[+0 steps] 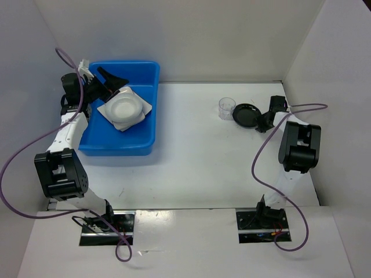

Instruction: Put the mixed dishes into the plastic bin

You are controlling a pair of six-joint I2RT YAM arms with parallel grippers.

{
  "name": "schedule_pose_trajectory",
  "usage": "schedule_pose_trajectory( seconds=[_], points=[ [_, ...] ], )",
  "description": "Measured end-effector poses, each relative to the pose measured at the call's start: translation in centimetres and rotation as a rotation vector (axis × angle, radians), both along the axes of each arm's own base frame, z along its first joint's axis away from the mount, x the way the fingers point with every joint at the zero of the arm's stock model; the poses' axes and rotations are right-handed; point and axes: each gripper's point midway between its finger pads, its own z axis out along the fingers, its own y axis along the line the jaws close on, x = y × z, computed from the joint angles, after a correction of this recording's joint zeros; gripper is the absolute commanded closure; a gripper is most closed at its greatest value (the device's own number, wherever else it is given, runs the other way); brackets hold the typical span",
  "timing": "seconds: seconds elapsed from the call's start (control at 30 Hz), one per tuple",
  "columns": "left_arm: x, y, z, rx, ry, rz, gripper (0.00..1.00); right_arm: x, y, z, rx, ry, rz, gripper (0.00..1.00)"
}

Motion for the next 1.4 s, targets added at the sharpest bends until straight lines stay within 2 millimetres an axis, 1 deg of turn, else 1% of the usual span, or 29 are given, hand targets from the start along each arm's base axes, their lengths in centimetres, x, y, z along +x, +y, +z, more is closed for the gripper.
schedule_pose_trajectory(
  seconds=[0.03, 0.1, 0.2, 0.27, 0.33, 0.43, 0.47, 0.53, 0.63, 0.7, 0.77, 0.83, 0.93, 1.0, 1.03, 1.1, 1.17, 1.23, 1.3, 1.33, 1.4],
  points=[
    [0.0, 0.0, -0.2, -0.002, 0.005, 0.0, 0.0, 0.4, -0.1, -0.3, 0.001, -0.001, -0.003, 0.68],
    [-0.1, 0.0, -0.4, -0.003, 0.013, 0.0, 0.0, 1.2, -0.1, -1.2, 0.01, -0.002, -0.005, 0.72],
    [-0.2, 0.0, -0.7, -0.003, 0.028, 0.001, 0.0, 2.6, 0.1, -1.3, 0.036, -0.042, -0.008, 0.76],
    [-0.3, 0.0, -0.9, -0.003, 0.039, 0.005, 0.0, 3.1, 0.2, -1.3, 0.044, -0.064, -0.008, 0.87],
    [-0.4, 0.1, -1.0, -0.002, 0.045, 0.008, 0.0, 3.6, 0.3, -1.3, 0.058, -0.085, -0.013, 1.0],
    [-0.4, 0.2, -1.1, 0.009, 0.046, 0.012, 0.0, 3.8, 0.4, -1.0, 0.071, -0.128, -0.02, 1.0],
    [-0.5, 0.2, -1.1, 0.012, 0.047, 0.013, 0.0, 3.6, 0.5, -0.8, 0.071, -0.14, -0.026, 1.0],
    [-0.5, 0.2, -1.0, 0.015, 0.044, 0.014, 0.0, 2.4, 0.4, -0.4, 0.06, -0.147, -0.048, 1.0],
    [-0.6, 0.2, -1.0, 0.016, 0.044, 0.015, 0.0, -0.7, -0.1, 1.2, 0.009, -0.147, -0.089, 1.0],
    [-0.6, 0.2, -1.1, 0.015, 0.047, 0.017, 0.0, -2.9, -0.6, 3.0, -0.032, -0.16, -0.124, 1.0],
    [-0.7, 0.2, -1.4, 0.014, 0.053, 0.017, 0.0, -4.4, -1.1, 5.5, -0.07, -0.2, -0.156, 1.0],
    [-0.7, 0.2, -1.6, 0.013, 0.059, 0.018, 0.0, -5.3, -1.6, 8.5, -0.104, -0.259, -0.182, 1.0],
    [-0.7, 0.2, -1.7, 0.013, 0.061, 0.019, 0.0, -5.9, -1.3, 12.5, -0.13, -0.349, -0.174, 1.0],
    [-0.7, 0.3, -1.8, 0.014, 0.062, 0.024, 0.0, -6.0, 0.2, 14.1, -0.124, -0.384, -0.124, 1.0],
    [-0.6, 0.4, -1.9, 0.015, 0.066, 0.03, 0.0, -6.0, 1.6, 14.8, -0.113, -0.393, -0.078, 1.0],
    [-0.5, 0.7, -2.1, 0.021, 0.077, 0.053, 0.0, -5.6, 4.9, 16.2, -0.097, -0.415, 0.033, 1.0],
    [-0.4, 1.1, -2.5, 0.027, 0.093, 0.079, 0.0, -4.9, 9.8, 18.2, -0.068, -0.435, 0.196, 1.0],
    [-0.3, 1.5, -2.9, 0.031, 0.11, 0.105, 0.0, -4.1, 14.9, 20.8, -0.041, -0.479, 0.36, 1.0],
    [-0.2, 1.9, -3.3, 0.034, 0.125, 0.125, 0.0, -3.5, 19.8, 22.5, -0.014, -0.516, 0.511, 1.0],
    [-0.2, 2.1, -3.4, 0.036, 0.128, 0.134, 0.0, -3.3, 22.2, 23.0, -0.003, -0.528, 0.583, 1.0],
    [-0.3, 2.2, -4.0, 0.037, 0.138, 0.143, 0.0, -3.3, 26.2, 22.8, 0.021, -0.526, 0.707, 1.0]
  ],
)
